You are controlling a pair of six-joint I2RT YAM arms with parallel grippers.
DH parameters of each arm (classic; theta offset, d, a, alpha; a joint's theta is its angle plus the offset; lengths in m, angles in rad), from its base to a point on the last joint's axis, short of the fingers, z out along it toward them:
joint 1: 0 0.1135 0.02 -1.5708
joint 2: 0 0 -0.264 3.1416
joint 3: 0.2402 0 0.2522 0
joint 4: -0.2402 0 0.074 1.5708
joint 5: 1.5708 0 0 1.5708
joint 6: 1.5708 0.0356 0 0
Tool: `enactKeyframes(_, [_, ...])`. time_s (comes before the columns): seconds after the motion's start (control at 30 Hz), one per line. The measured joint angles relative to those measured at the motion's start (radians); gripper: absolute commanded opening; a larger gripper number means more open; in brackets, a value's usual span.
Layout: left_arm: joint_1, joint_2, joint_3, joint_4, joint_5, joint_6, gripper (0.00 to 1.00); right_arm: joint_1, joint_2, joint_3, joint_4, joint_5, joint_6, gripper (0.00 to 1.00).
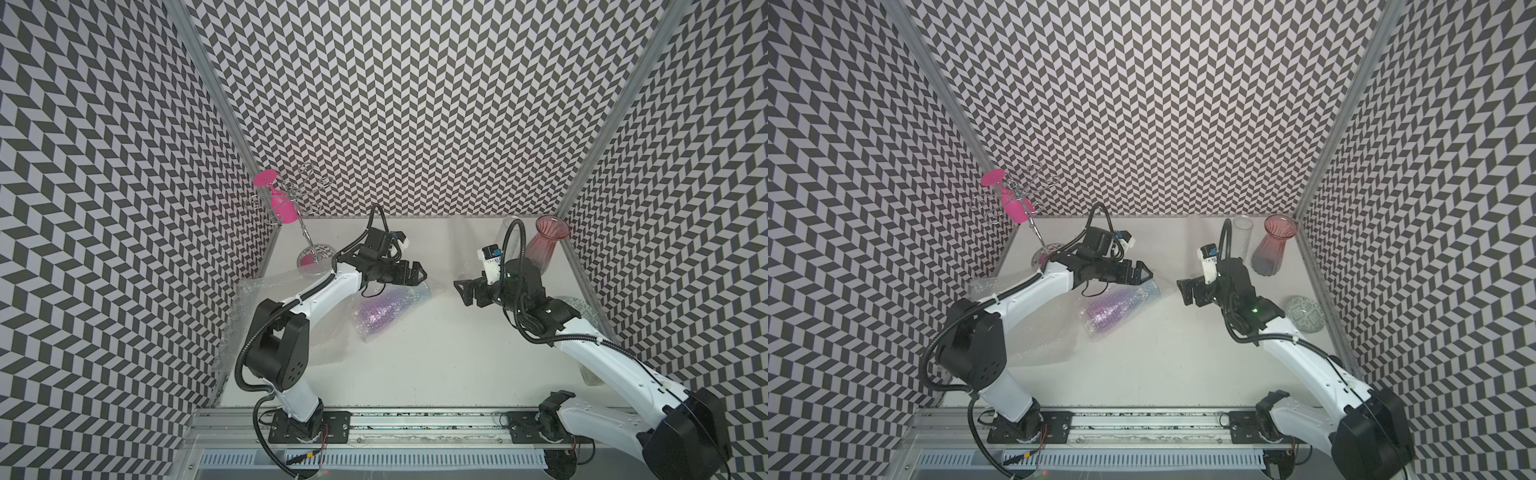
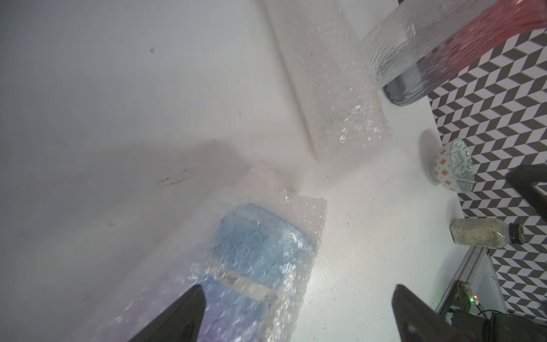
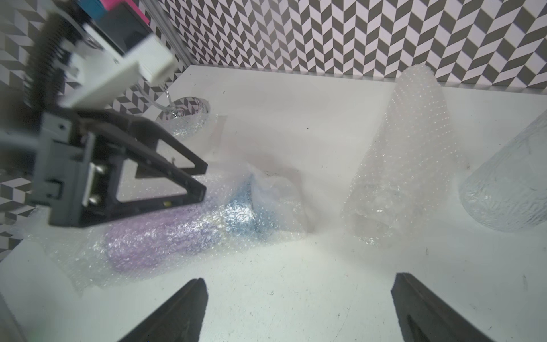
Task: Unwrap the vase from the bubble wrap
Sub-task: Adjust the bubble wrap at the center of the board.
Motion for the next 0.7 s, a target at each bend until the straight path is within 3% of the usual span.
enactKeyframes(0.13, [0.086,-0.036,-0.014,0.018,-0.038,0.019,0.96,0.005,0.000,-0.011,-0.004,-0.018,0.008,1.00])
enactKeyframes(0.27, [0.144,0.026,-0.013,0.020,-0.093,0.049,0.96,0.017,0.000,-0.011,-0.003,-0.022,0.019,1.00])
enactKeyframes(0.43, [0.140,0.118,-0.016,-0.003,-0.126,0.063,0.98,0.029,-0.018,-0.011,-0.013,-0.018,0.029,1.00])
enactKeyframes(0.7, [0.124,0.037,-0.192,0.045,-0.054,0.031,0.98,0.030,-0.096,-0.033,-0.023,0.001,0.032,1.00])
